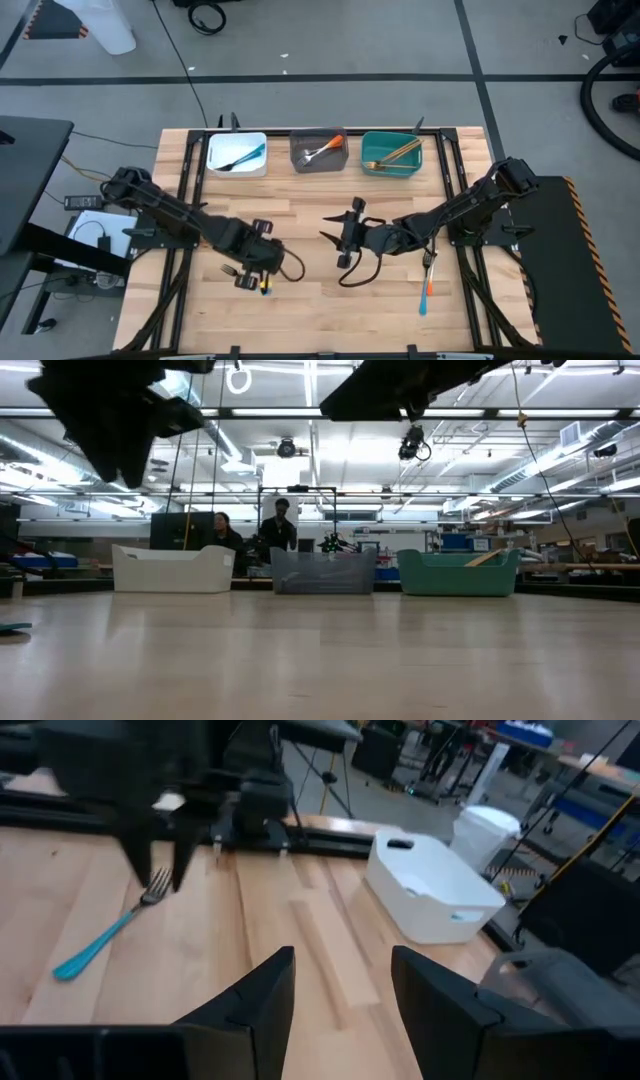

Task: Sort silverware by color (type)
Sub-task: Put the blue fork into the white bin

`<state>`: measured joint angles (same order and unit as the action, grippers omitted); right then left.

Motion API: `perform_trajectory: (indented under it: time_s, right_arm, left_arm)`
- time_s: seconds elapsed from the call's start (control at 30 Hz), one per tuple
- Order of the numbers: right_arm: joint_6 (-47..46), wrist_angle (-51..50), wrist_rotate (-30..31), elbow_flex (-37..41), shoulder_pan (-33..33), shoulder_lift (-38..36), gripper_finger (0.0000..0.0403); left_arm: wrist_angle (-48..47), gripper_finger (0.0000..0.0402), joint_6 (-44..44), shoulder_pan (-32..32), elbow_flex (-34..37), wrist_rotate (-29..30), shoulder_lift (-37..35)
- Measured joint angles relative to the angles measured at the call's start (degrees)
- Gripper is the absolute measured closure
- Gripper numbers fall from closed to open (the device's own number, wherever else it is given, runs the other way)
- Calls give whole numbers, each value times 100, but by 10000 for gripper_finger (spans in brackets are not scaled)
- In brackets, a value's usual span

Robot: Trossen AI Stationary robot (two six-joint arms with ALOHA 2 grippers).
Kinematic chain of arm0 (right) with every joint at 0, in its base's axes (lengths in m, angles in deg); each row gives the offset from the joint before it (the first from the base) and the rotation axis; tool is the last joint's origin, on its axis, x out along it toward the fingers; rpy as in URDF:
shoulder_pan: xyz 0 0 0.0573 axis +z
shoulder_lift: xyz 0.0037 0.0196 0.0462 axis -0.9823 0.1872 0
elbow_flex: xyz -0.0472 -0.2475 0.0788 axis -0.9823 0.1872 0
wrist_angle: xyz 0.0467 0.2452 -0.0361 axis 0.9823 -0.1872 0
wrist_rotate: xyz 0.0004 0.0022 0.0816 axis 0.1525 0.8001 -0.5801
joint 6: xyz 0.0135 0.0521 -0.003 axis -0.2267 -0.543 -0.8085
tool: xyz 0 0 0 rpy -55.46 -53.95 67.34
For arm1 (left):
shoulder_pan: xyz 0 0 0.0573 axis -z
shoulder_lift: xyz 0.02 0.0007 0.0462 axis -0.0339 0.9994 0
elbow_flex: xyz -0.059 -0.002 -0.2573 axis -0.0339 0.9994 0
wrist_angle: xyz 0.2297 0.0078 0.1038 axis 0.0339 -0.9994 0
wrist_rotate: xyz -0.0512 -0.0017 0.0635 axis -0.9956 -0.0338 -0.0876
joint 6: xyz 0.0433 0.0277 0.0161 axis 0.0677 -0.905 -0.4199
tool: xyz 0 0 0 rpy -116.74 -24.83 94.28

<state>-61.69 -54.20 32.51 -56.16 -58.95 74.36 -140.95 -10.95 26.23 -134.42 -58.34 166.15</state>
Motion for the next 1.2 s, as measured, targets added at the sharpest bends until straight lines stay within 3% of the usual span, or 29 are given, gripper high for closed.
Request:
perform_trajectory:
  time_s: [0.27, 0.77, 1.2]
  right_arm:
    - [335, 352, -21, 0, -199, 0, 225]
    - [429, 824, -1074, 0, -614, 0, 225]
    - [427, 928, -1406, 0, -714, 0, 225]
  left_arm:
    - [-140, 292, 586, 636, 0, 841, 0]
    - [-141, 292, 1333, 1645, 2, 1880, -4]
    - [-142, 292, 1768, 2073, 2, 2064, -4]
